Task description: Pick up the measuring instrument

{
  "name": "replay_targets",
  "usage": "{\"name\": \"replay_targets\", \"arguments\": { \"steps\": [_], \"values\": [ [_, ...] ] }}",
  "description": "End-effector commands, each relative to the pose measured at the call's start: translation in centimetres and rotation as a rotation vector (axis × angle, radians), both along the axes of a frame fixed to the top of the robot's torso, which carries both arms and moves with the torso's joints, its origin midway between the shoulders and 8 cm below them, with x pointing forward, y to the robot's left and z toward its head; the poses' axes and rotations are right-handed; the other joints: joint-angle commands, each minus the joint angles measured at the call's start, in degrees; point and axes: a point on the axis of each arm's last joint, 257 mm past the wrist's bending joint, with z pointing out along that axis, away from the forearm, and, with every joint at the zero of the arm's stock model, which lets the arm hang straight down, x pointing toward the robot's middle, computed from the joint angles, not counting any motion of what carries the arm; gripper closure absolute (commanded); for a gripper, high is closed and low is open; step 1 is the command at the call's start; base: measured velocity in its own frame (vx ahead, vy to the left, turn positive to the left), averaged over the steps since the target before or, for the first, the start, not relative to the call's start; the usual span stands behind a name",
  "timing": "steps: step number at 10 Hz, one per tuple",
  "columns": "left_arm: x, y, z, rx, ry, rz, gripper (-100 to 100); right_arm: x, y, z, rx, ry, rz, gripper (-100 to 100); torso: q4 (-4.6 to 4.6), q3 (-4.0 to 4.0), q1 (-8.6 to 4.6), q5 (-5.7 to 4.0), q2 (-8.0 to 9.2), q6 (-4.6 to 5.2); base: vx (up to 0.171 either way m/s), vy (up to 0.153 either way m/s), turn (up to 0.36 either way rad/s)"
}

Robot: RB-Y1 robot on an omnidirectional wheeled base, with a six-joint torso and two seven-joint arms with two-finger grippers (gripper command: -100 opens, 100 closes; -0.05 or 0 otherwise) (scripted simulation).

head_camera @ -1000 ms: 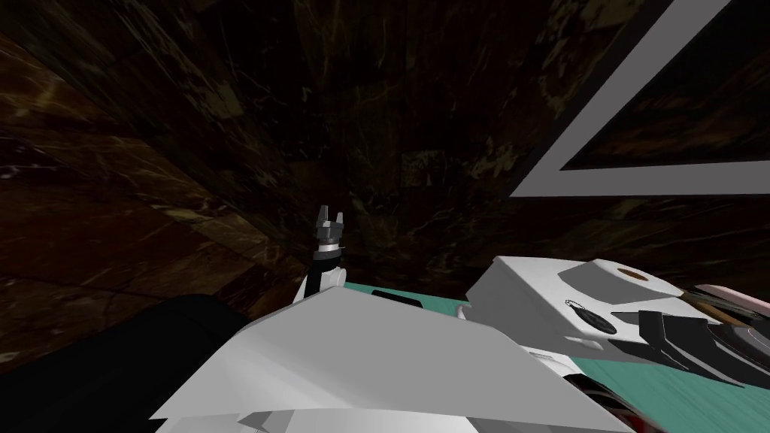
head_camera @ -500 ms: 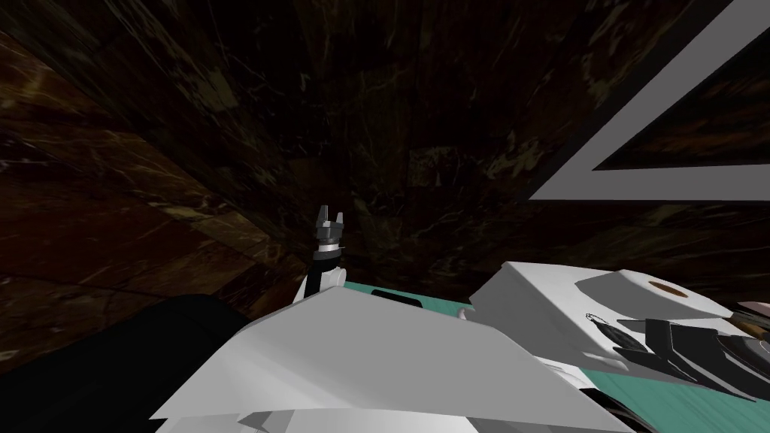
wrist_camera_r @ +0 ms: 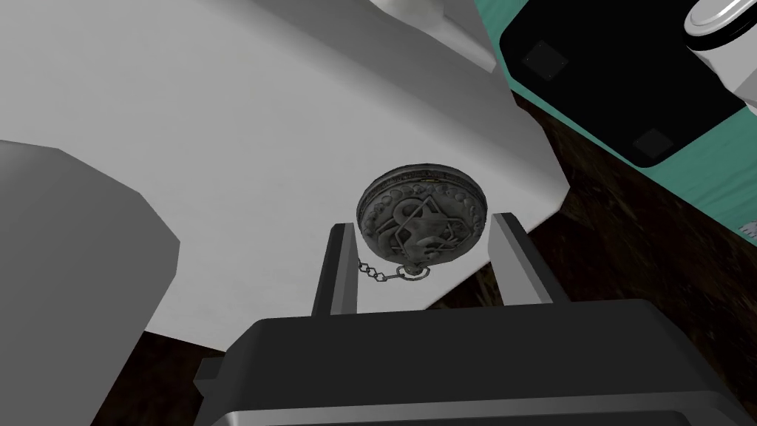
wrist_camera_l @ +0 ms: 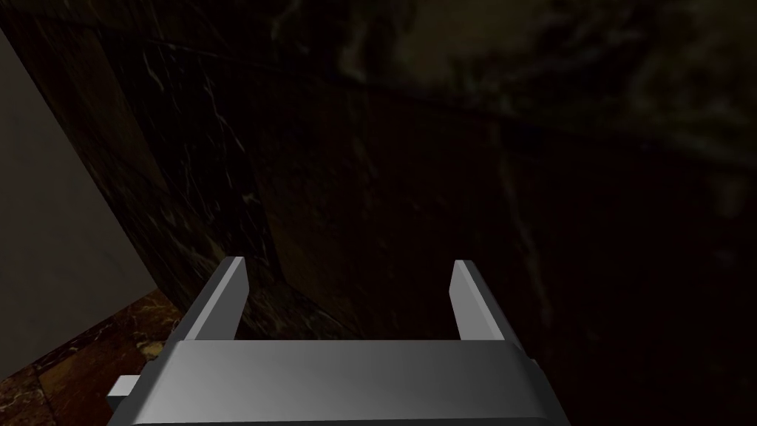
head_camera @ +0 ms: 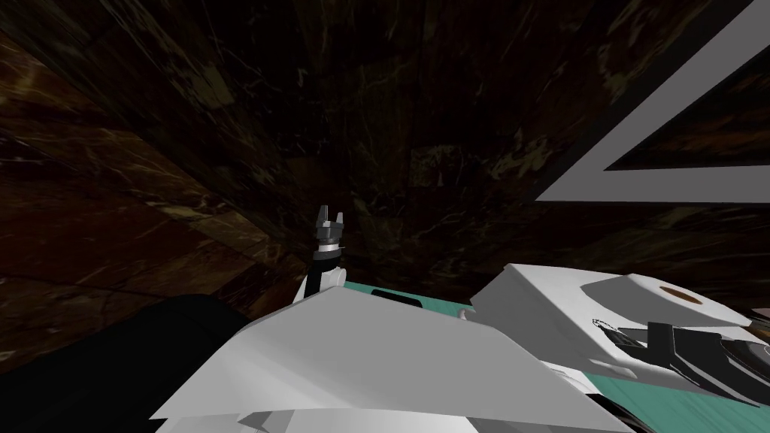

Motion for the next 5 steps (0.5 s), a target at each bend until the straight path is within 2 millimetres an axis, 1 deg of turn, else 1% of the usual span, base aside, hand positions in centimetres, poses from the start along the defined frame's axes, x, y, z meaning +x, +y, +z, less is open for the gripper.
{"name": "replay_targets", "arguments": {
  "steps": [1,2,3,4,5],
  "values": [
    [0.0,0.0,0.0,0.000,0.000,0.000,0,0.0,0.0,0.0,0.000,0.000,0.000,100,0.00,0.00,0.00,0.00,0.00,0.00,0.000,0.000,0.000],
    [0.0,0.0,0.0,0.000,0.000,0.000,0,0.0,0.0,0.0,0.000,0.000,0.001,100,0.00,0.00,-0.01,0.00,0.00,0.01,0.000,0.000,0.000],
    [0.0,0.0,0.0,0.000,0.000,0.000,0,0.0,0.0,0.0,0.000,0.000,0.001,0,0.00,0.00,-0.02,0.00,0.00,0.02,0.000,0.000,0.000],
    [0.0,0.0,0.0,0.000,0.000,0.000,0,0.7,0.3,0.8,0.000,0.001,0.010,100,0.00,0.00,-0.02,-0.01,0.00,0.02,-0.028,-0.002,-0.084],
    [0.0,0.0,0.0,0.000,0.000,0.000,0,1.5,0.5,1.5,0.000,0.001,0.019,100,0.02,0.05,-0.01,0.02,0.09,0.06,-0.050,-0.009,-0.110]
  ]
}}
